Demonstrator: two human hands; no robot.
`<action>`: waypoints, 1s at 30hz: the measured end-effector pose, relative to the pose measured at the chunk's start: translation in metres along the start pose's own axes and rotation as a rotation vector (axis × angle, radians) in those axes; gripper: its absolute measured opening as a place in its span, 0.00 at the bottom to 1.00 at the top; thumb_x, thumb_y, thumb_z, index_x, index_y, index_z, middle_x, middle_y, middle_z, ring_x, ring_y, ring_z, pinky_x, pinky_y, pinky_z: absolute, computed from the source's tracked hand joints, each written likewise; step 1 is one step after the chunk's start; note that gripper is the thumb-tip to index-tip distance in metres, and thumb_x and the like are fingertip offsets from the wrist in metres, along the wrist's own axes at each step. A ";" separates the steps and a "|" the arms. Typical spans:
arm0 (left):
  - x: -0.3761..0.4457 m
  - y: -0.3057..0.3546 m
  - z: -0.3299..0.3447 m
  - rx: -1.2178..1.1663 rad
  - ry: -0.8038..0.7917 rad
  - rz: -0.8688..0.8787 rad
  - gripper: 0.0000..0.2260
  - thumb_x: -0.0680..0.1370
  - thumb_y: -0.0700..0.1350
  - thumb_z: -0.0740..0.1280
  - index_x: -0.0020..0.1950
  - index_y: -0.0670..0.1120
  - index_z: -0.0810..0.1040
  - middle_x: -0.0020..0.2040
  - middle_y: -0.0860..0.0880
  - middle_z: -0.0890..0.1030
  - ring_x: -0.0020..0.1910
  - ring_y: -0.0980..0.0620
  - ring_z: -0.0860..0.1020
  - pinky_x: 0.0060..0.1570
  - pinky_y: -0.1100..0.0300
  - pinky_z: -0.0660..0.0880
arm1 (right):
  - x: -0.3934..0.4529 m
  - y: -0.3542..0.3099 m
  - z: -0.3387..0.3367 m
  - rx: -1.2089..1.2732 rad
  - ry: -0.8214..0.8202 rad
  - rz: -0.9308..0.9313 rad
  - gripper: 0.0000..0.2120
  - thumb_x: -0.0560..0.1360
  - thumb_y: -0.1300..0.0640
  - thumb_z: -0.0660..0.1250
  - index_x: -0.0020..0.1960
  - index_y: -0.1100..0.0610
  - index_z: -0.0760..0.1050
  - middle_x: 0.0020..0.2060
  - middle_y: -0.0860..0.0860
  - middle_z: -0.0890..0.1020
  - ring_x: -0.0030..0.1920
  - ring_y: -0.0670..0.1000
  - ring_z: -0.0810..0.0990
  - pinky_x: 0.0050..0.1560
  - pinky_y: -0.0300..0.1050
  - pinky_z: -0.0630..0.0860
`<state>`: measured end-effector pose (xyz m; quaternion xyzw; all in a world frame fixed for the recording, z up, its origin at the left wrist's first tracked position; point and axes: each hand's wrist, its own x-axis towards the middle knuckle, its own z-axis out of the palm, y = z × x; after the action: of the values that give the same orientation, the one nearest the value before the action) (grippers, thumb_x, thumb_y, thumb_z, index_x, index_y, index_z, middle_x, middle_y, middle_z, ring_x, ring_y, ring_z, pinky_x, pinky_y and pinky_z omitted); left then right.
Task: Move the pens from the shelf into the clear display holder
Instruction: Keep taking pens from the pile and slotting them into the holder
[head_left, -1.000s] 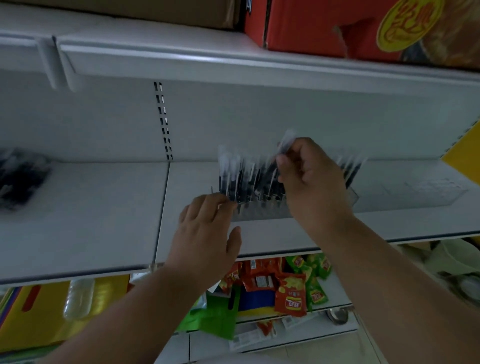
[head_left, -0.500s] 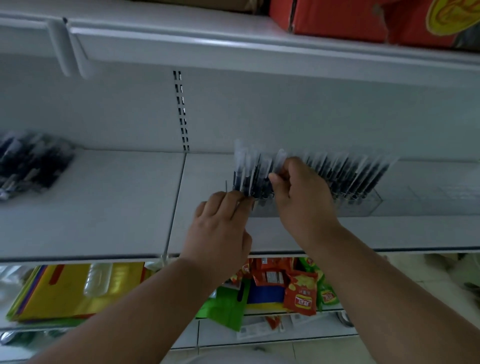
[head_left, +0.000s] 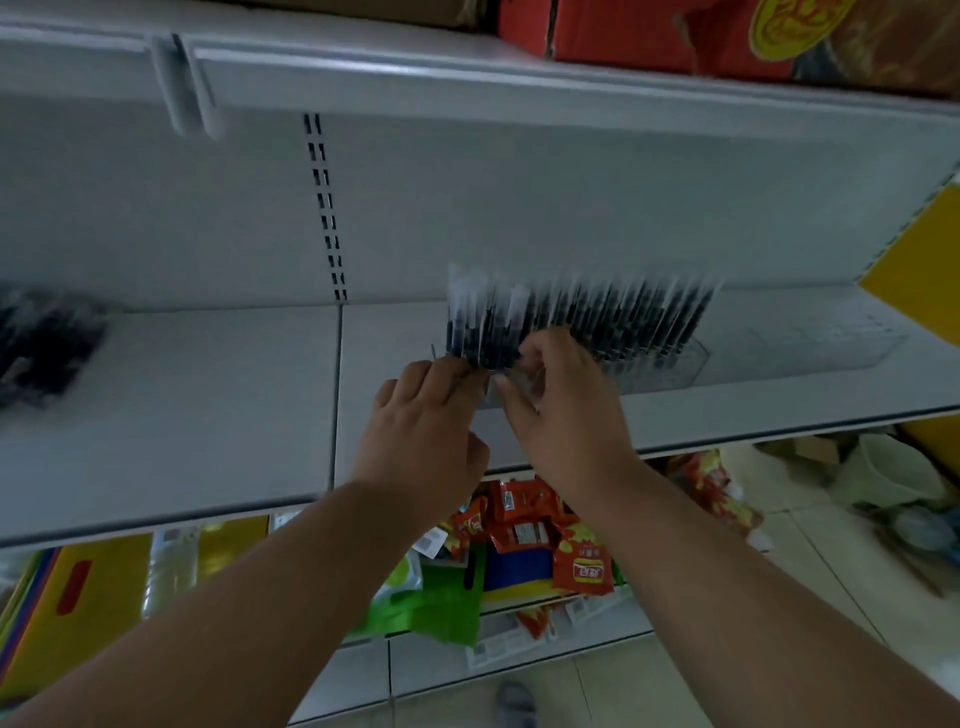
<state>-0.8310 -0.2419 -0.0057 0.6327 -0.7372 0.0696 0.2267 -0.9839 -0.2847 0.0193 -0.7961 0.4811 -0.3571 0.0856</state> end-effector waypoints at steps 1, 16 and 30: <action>-0.004 -0.001 -0.001 -0.022 0.022 -0.013 0.25 0.69 0.48 0.66 0.66 0.45 0.75 0.62 0.47 0.76 0.60 0.48 0.70 0.57 0.49 0.72 | -0.004 -0.004 -0.002 -0.008 0.007 -0.039 0.11 0.76 0.52 0.69 0.53 0.57 0.71 0.44 0.48 0.73 0.41 0.47 0.72 0.39 0.43 0.69; -0.151 -0.069 -0.075 0.214 0.011 -0.623 0.15 0.74 0.54 0.61 0.55 0.50 0.80 0.54 0.50 0.78 0.55 0.45 0.75 0.55 0.49 0.73 | 0.009 -0.144 0.044 0.091 -0.418 -0.408 0.16 0.77 0.48 0.65 0.62 0.55 0.72 0.55 0.54 0.76 0.53 0.56 0.75 0.53 0.53 0.73; -0.281 -0.205 -0.166 0.235 0.079 -0.702 0.15 0.76 0.54 0.58 0.56 0.51 0.79 0.52 0.51 0.79 0.51 0.47 0.75 0.51 0.50 0.73 | -0.015 -0.334 0.121 0.040 -0.409 -0.471 0.16 0.78 0.44 0.62 0.60 0.52 0.71 0.56 0.51 0.74 0.56 0.53 0.73 0.56 0.52 0.73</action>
<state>-0.5653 0.0374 -0.0148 0.8655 -0.4530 0.0963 0.1910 -0.6742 -0.1233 0.0838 -0.9391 0.2492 -0.2088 0.1112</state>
